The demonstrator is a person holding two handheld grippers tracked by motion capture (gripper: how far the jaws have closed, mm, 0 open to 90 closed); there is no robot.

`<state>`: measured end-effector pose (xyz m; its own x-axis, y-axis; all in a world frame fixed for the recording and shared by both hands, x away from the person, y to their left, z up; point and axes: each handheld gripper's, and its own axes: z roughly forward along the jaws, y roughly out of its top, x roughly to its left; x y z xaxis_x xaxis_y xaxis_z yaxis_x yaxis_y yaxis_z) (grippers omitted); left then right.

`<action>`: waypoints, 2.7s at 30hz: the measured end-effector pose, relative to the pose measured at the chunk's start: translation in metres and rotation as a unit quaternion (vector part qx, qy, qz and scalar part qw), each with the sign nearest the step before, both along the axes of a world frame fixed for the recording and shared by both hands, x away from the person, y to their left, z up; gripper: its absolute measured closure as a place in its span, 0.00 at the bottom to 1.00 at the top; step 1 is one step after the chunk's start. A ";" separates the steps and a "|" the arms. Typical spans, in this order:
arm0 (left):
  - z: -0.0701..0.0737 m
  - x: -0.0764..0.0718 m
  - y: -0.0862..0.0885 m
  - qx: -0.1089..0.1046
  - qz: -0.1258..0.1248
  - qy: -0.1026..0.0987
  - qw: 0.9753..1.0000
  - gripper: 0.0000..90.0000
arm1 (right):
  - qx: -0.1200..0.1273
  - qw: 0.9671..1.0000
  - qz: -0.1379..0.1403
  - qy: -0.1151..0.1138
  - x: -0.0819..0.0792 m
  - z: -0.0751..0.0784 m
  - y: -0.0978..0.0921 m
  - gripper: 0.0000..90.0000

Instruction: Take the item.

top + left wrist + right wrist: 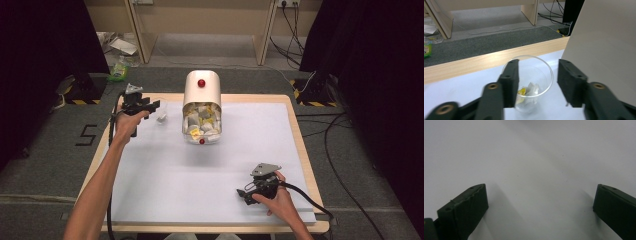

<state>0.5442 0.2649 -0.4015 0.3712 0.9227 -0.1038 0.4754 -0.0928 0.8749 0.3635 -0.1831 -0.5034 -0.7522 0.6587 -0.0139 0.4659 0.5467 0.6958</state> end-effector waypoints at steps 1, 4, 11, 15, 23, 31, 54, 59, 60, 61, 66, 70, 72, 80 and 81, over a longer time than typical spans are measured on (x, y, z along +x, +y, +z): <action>0.001 -0.002 0.000 0.000 -0.002 0.001 1.000 0.44 | 0.000 1.000 0.000 0.000 0.000 0.000 0.000 0.00; 0.004 -0.008 0.001 -0.003 -0.004 0.000 1.000 0.37 | 0.000 1.000 0.000 0.000 0.000 0.000 0.000 0.00; 0.010 -0.024 -0.003 -0.007 -0.016 0.006 1.000 0.16 | 0.000 1.000 0.000 0.000 0.000 0.000 0.000 0.00; 0.009 -0.032 -0.002 -0.016 -0.011 0.012 1.000 0.16 | 0.000 1.000 0.000 0.000 0.000 0.000 0.000 0.00; 0.004 -0.049 0.002 -0.018 -0.014 0.017 1.000 0.18 | 0.000 1.000 0.000 0.000 0.000 0.000 0.000 0.00; -0.004 -0.063 0.006 -0.024 -0.016 0.015 0.999 0.18 | 0.001 1.000 0.000 -0.001 0.000 0.000 0.000 0.00; -0.028 -0.113 0.008 -0.007 -0.048 0.006 0.999 0.17 | 0.000 1.000 0.000 -0.001 0.000 0.000 0.000 0.00; -0.040 -0.129 0.005 -0.001 -0.054 0.003 0.999 0.17 | 0.000 1.000 0.000 -0.001 0.000 0.000 0.000 0.00; -0.044 -0.132 0.004 0.001 -0.057 0.003 0.998 0.17 | 0.000 1.000 0.000 -0.001 0.000 0.000 0.000 0.00; -0.045 -0.134 0.004 0.004 -0.057 0.005 0.998 0.17 | 0.000 1.000 0.000 -0.001 0.000 0.000 0.000 0.00; -0.061 -0.147 0.002 0.013 -0.063 0.011 0.998 0.17 | 0.000 1.000 0.000 -0.001 0.000 0.000 0.000 0.00; -0.070 -0.153 0.002 0.018 -0.066 0.010 0.998 0.17 | 0.000 1.000 0.001 -0.001 0.000 0.000 0.000 0.00; -0.073 -0.156 0.001 0.020 -0.067 0.009 0.998 0.17 | 0.000 1.000 0.001 -0.001 0.000 0.000 0.000 0.00; -0.088 -0.168 0.001 0.034 -0.076 0.020 0.996 0.17 | 0.000 1.000 0.000 -0.001 0.000 0.000 0.000 0.00; -0.089 -0.170 0.001 0.036 -0.076 0.022 0.996 0.17 | 0.000 1.000 0.000 -0.001 0.000 0.000 0.000 0.00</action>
<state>0.3747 0.2662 -0.4905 0.5039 0.8617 -0.0593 0.4895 -0.2283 0.8416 0.3636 -0.1831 -0.5037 -0.7528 0.6581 -0.0158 0.4640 0.5475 0.6964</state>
